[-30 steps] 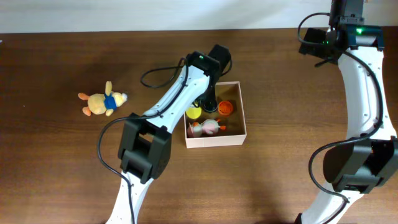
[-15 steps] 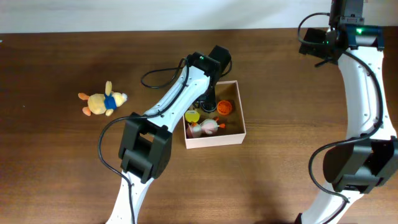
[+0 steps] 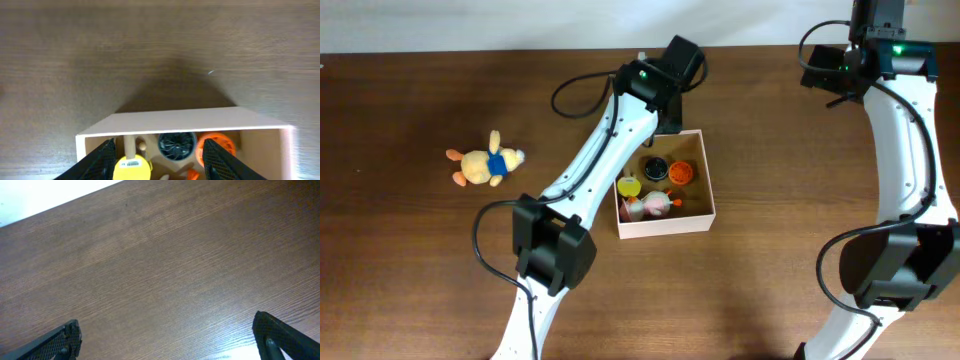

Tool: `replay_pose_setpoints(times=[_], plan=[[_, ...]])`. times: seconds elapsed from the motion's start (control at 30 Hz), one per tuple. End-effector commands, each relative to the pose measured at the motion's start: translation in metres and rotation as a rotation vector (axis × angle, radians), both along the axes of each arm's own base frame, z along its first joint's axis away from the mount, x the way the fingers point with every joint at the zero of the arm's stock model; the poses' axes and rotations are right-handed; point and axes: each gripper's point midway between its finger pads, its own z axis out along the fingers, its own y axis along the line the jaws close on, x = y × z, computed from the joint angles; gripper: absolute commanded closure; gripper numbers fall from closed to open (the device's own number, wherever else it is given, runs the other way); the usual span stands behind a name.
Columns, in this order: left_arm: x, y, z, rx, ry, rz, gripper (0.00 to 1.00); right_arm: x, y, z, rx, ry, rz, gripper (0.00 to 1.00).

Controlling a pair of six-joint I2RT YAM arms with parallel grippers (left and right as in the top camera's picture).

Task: Pack container
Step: 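Move the left gripper over the yellow plush bunny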

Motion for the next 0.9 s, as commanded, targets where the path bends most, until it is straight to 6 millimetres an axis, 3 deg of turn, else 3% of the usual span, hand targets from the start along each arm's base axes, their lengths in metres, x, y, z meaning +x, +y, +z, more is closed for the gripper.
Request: replay_pose_setpoints(times=[0.0,0.1,0.27,0.4,0.47,0.57,0.63,0.7,0.87], plan=[[0.009,0.014,0.018,0.021,-0.032,-0.002,0.42,0.002,-0.001,0.002,-0.001,-0.005,0.001,0.01],[0.016,0.069,0.025,0.049,0.000,0.134,0.42,0.002,-0.001,0.002,-0.001,-0.005,0.001,0.01],[0.021,0.159,0.019,0.090,0.081,0.308,0.41,0.002,-0.001,0.002,-0.001,-0.005,0.001,0.01],[0.023,0.227,0.000,0.179,0.165,0.296,0.32,0.002,-0.001,0.002,-0.001,-0.005,0.001,0.01],[0.022,0.244,-0.010,0.210,0.200,0.282,0.29,0.002,-0.001,0.002,-0.001,-0.005,0.001,0.01],[0.017,0.273,-0.047,0.250,0.305,0.243,0.27,0.002,-0.001,0.002,-0.001,-0.005,0.001,0.01],[0.013,0.282,-0.061,0.266,0.352,0.217,0.27,0.002,-0.001,0.002,-0.001,-0.005,0.001,0.01],[0.008,0.304,-0.081,0.311,0.415,0.212,0.27,0.002,-0.001,0.002,-0.001,-0.005,0.001,0.01],[0.018,0.327,-0.099,0.328,0.412,0.197,0.27,0.002,-0.001,0.002,-0.001,-0.005,0.001,0.01]])
